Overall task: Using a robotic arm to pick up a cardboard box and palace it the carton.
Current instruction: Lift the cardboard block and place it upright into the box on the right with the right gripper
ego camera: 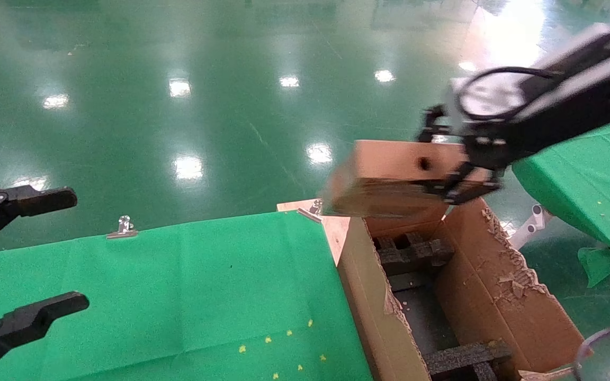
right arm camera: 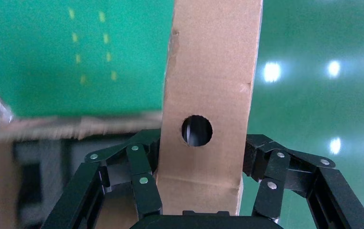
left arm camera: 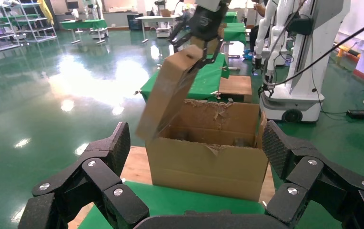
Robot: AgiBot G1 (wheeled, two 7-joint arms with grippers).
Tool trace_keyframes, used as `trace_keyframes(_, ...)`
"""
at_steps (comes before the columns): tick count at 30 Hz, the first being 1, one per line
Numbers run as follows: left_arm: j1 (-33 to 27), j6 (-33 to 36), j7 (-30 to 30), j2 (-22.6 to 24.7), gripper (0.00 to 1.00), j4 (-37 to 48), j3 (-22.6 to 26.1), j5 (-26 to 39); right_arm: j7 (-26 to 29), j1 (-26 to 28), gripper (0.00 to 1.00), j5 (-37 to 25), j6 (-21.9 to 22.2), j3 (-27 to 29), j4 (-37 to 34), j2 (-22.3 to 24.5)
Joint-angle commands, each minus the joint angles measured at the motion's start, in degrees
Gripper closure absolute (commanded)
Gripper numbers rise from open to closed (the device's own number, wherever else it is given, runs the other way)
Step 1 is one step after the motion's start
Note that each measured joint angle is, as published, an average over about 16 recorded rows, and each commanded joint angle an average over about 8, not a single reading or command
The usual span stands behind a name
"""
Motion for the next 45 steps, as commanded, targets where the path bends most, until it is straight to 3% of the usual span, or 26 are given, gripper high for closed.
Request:
trace_keyframes(1, 0.0, 0.0, 0.0, 0.0, 0.0, 0.0, 0.0, 0.0, 0.37, 2.28, 1.0, -0.21, 0.01, -2.97, 0.13, 2.39)
trace_keyframes(13, 0.0, -0.01, 0.0, 0.0, 0.0, 0.0, 0.0, 0.0, 0.46, 11.43, 1.0, -2.9, 0.27, -17.21, -1.22, 8.46)
trace_keyframes(24, 0.01, -0.02, 0.0, -0.01, 0.0, 0.02, 0.0, -0.01, 2.35, 11.92, 1.0, -0.88, 1.35, -19.39, -1.9, 9.46)
trace_keyframes(40, 0.02, -0.02, 0.0, -0.01, 0.0, 0.02, 0.0, -0.01, 32.57, 4.87, 1.0, 5.47, 8.84, -22.0, -6.28, 15.49)
trace_keyframes(45, 0.02, -0.03, 0.01, -0.02, 0.0, 0.03, 0.0, -0.02, 38.96, 3.93, 1.0, 6.36, 11.16, -22.38, -5.68, 17.62)
